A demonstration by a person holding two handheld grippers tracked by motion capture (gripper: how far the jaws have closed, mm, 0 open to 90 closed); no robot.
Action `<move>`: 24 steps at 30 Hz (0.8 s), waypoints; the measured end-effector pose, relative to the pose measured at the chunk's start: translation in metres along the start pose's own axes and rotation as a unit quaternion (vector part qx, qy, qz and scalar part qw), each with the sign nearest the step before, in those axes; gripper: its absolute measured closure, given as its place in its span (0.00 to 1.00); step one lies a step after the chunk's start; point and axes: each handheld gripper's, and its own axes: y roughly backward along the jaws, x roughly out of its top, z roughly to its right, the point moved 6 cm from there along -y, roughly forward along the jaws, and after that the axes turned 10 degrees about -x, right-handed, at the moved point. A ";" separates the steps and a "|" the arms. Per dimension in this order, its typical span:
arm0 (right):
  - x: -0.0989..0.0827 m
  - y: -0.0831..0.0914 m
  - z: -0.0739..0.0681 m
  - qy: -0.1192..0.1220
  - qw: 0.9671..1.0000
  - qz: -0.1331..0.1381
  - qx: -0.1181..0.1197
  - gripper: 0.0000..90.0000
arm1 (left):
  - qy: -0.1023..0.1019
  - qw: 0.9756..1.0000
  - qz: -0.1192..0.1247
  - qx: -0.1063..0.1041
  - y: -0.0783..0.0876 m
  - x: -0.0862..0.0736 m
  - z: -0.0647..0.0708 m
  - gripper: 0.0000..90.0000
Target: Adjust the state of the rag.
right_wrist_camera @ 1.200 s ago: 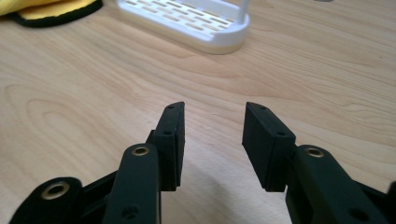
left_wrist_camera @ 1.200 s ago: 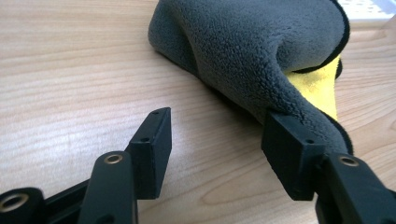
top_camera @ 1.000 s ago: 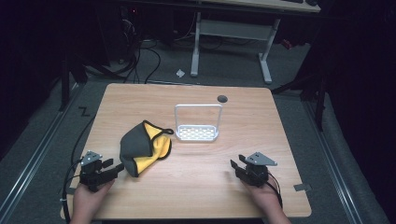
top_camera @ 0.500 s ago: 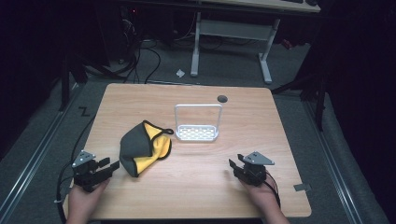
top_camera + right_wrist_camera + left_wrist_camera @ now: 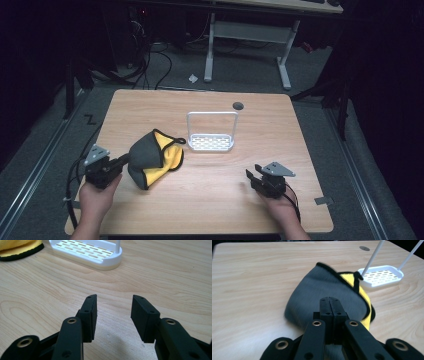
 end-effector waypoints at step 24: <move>-0.002 -0.001 -0.004 0.005 1.000 -0.012 0.011 0.64 | -0.063 0.989 -0.132 -0.037 -0.065 -0.050 0.031 0.96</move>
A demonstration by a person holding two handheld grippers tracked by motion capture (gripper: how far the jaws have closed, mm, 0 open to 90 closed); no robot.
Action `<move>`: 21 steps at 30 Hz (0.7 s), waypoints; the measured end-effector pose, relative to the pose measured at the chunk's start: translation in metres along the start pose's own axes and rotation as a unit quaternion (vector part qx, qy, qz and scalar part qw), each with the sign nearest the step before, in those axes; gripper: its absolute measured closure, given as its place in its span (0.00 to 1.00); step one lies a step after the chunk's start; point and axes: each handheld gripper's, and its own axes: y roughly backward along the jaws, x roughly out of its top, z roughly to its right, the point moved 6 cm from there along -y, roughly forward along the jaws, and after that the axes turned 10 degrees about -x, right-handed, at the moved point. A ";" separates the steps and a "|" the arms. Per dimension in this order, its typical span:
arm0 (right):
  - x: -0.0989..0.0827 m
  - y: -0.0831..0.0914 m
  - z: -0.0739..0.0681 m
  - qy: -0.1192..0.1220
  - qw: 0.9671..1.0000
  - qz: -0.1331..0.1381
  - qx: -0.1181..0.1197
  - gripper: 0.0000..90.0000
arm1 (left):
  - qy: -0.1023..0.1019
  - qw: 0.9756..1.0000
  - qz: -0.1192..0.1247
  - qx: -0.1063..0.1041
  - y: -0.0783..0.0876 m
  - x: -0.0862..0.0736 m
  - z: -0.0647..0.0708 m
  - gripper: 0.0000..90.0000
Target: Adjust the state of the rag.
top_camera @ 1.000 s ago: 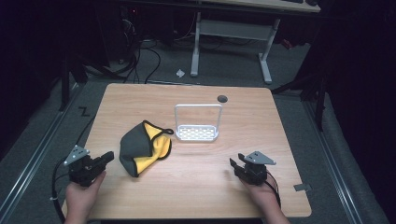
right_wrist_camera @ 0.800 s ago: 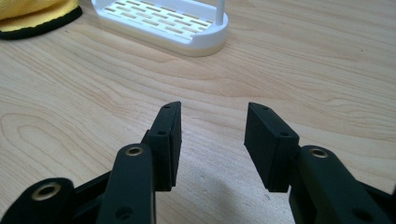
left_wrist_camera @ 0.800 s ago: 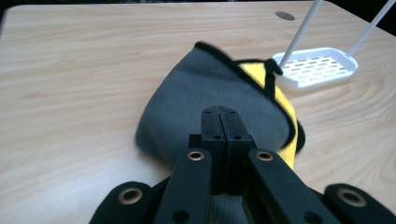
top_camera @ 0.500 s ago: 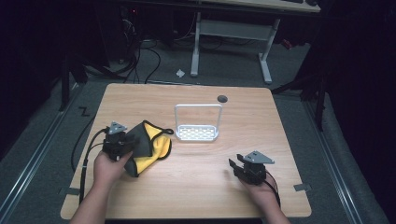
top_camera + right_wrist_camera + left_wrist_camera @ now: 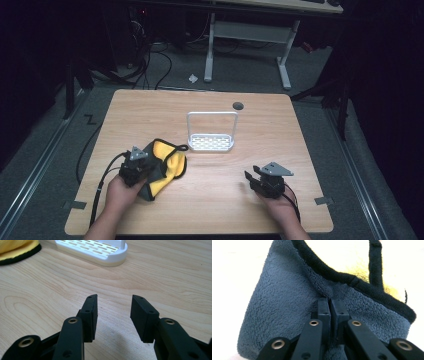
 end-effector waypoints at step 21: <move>-0.001 0.000 -0.007 0.012 1.000 -0.005 0.010 0.64 | -0.066 0.993 -0.001 -0.103 -0.032 0.004 0.097 0.97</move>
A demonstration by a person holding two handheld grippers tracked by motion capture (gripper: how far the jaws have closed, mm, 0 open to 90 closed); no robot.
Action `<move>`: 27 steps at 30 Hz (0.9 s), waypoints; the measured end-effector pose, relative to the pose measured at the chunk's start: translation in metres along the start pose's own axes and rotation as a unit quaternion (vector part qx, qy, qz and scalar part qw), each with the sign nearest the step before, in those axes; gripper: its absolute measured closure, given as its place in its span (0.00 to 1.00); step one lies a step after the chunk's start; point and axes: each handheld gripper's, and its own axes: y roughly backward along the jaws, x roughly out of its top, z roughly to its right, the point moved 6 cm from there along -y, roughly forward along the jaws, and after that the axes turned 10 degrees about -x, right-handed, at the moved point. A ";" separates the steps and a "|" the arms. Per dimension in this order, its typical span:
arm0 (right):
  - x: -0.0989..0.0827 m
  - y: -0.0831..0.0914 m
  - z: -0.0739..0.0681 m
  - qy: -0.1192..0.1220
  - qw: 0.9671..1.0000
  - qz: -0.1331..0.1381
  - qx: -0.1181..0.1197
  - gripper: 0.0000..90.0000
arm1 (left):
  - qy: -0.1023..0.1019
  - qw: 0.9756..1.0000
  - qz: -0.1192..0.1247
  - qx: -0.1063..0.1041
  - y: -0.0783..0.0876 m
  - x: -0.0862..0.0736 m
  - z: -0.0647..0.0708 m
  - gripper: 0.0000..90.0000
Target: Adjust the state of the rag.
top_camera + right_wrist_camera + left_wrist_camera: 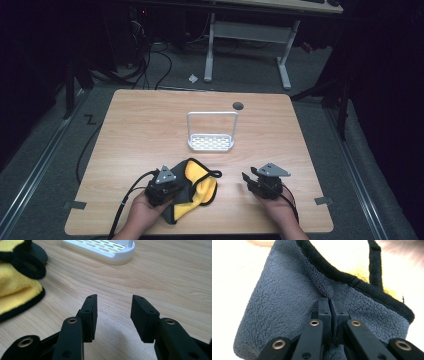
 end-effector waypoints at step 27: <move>0.010 0.021 -0.051 0.040 0.998 0.030 0.045 0.57 | -0.010 0.998 0.040 -0.038 0.008 0.020 0.041 0.46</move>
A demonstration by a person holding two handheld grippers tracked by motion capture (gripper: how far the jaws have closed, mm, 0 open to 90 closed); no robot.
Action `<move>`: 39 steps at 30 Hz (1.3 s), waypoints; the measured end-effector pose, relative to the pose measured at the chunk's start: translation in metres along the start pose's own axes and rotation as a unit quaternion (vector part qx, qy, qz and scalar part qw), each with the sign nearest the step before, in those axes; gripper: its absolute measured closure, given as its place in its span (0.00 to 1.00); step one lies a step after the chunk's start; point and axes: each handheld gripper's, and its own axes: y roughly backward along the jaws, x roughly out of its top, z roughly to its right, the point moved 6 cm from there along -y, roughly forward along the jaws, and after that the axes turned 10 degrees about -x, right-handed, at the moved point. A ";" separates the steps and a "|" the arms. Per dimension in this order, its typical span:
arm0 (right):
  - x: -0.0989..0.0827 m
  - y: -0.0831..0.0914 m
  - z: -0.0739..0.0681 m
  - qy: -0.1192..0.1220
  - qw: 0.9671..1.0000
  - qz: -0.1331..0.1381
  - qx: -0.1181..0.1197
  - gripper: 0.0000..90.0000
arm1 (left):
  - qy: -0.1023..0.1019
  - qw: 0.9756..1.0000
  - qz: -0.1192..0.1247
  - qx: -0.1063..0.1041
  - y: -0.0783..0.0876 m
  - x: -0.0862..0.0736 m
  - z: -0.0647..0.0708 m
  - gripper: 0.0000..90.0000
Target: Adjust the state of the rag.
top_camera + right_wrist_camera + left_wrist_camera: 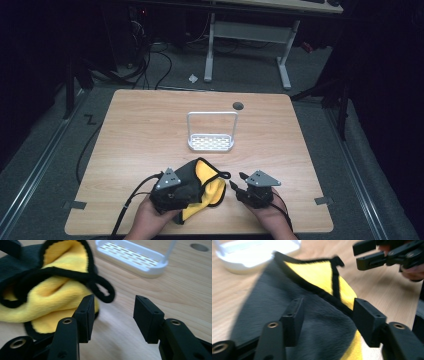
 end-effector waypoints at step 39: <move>-0.020 -0.016 0.008 0.048 0.996 -0.072 -0.015 0.93 | 0.096 0.988 0.101 0.067 0.067 -0.001 -0.064 0.86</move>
